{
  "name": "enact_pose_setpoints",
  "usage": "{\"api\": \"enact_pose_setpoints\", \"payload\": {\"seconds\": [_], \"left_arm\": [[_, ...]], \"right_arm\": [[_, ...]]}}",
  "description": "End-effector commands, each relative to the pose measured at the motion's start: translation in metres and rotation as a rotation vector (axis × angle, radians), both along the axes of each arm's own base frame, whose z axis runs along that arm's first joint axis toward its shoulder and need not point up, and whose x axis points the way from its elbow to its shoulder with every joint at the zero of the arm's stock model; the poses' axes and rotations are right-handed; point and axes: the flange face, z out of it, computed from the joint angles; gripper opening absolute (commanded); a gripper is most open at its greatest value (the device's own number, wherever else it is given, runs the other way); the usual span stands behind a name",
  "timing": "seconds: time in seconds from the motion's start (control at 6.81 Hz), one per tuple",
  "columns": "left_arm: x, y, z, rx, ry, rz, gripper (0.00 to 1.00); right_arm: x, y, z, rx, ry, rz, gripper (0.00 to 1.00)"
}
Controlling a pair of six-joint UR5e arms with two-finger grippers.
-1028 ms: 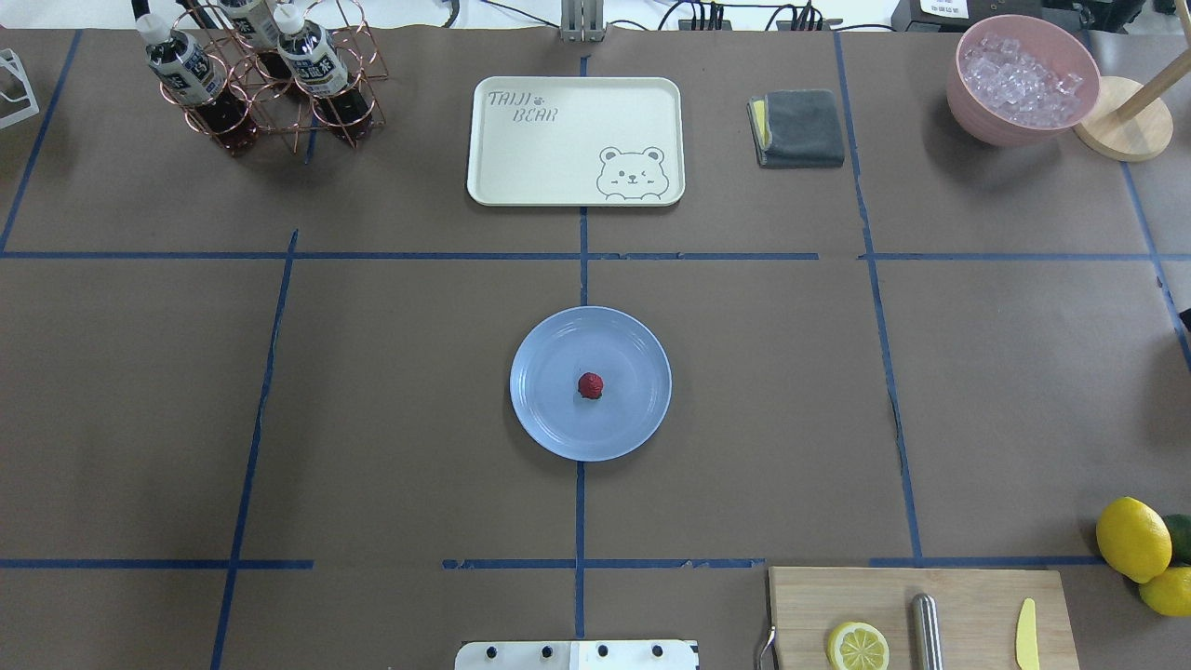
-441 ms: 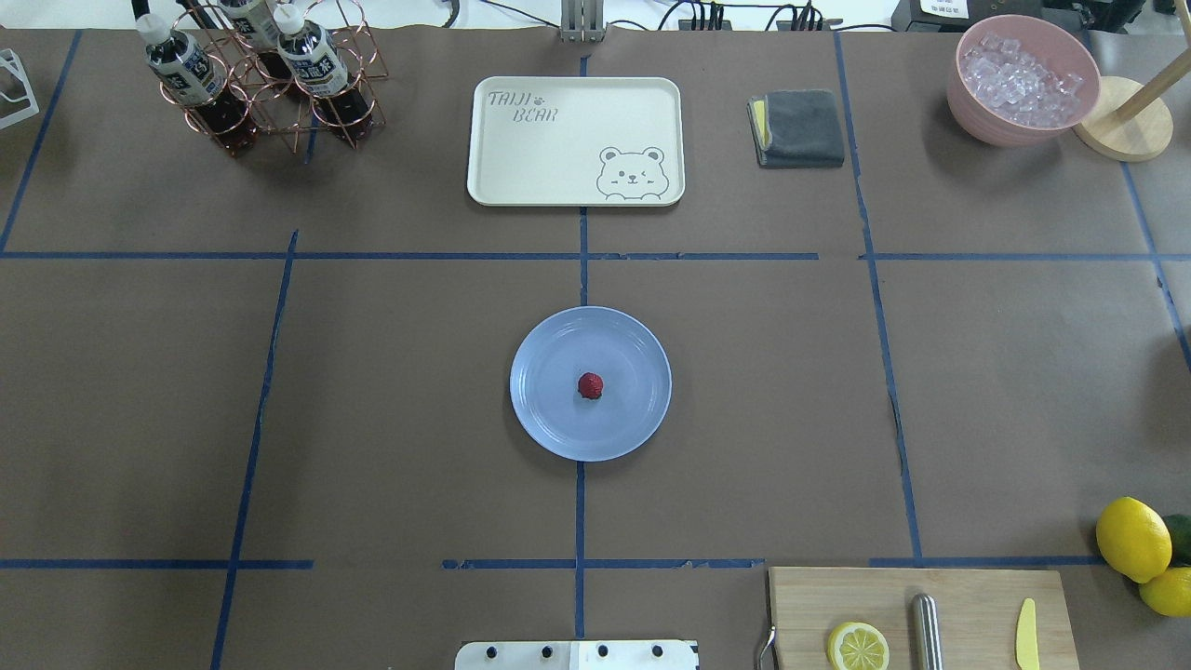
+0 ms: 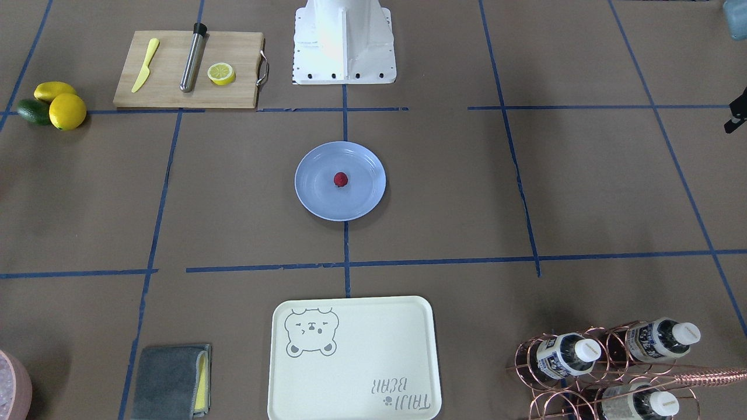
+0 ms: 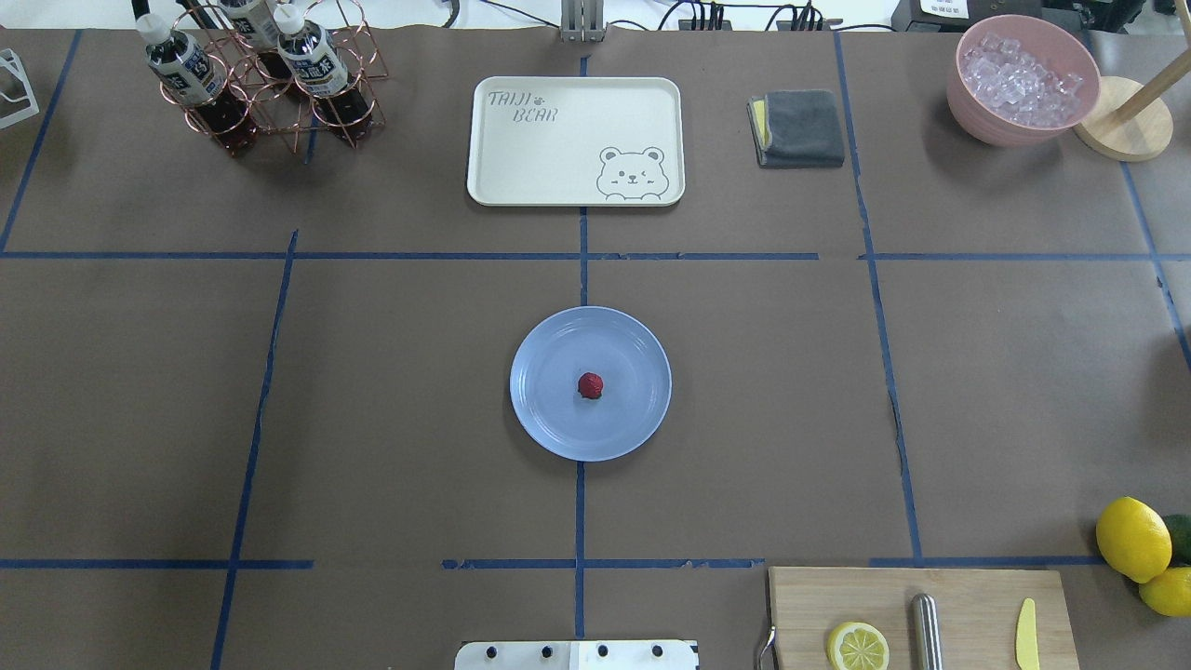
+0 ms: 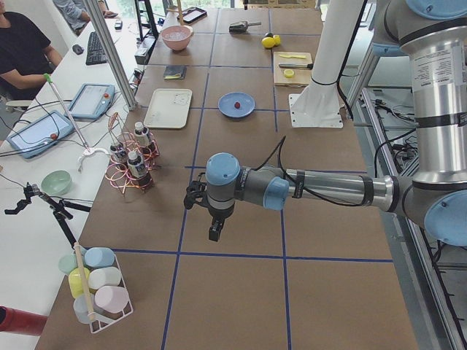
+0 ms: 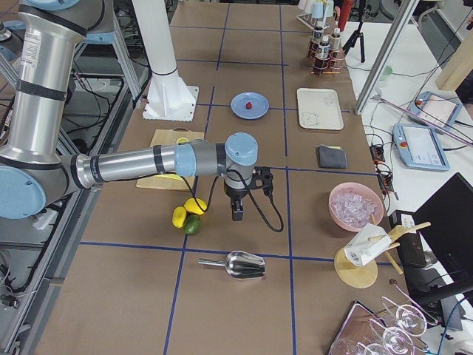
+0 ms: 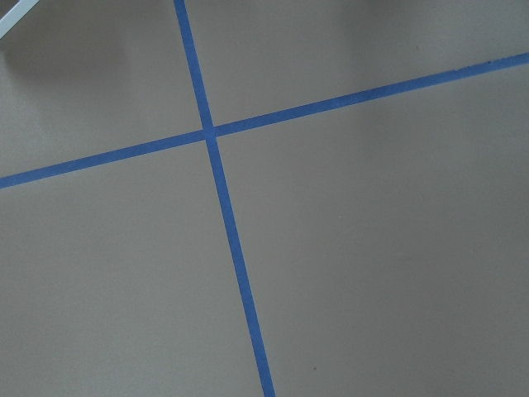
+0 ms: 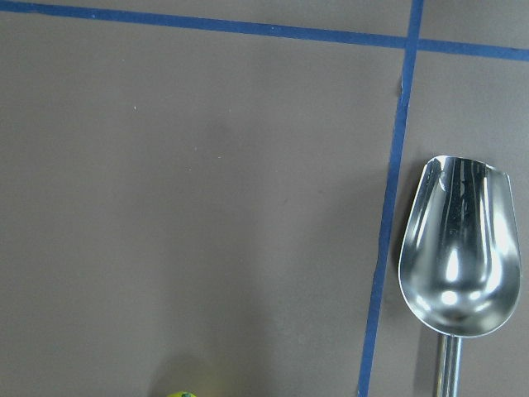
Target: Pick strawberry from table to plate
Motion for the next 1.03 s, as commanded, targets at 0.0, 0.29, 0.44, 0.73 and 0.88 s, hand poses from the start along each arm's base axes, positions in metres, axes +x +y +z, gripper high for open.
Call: {"api": "enact_pose_setpoints", "payload": {"seconds": [0.0,0.29,0.44,0.73,0.88], "left_arm": [[0.001,0.003,-0.001,-0.038,0.044,-0.012,1.00],[-0.005,-0.001,-0.008,-0.131,0.038,-0.037,1.00],[-0.013,0.002,-0.008,-0.125,0.029,-0.028,1.00],[-0.027,0.005,0.012,-0.092,0.020,0.007,1.00],[-0.027,0.006,0.015,-0.102,0.027,0.004,1.00]], "right_arm": [[0.001,0.000,0.008,-0.007,0.003,-0.002,1.00],[0.001,0.000,0.009,-0.011,-0.001,-0.003,1.00],[0.001,0.001,0.010,-0.014,-0.006,-0.002,1.00],[0.000,0.000,0.008,-0.009,-0.009,-0.003,1.00],[0.000,-0.001,0.008,-0.008,-0.009,-0.002,1.00]]}}
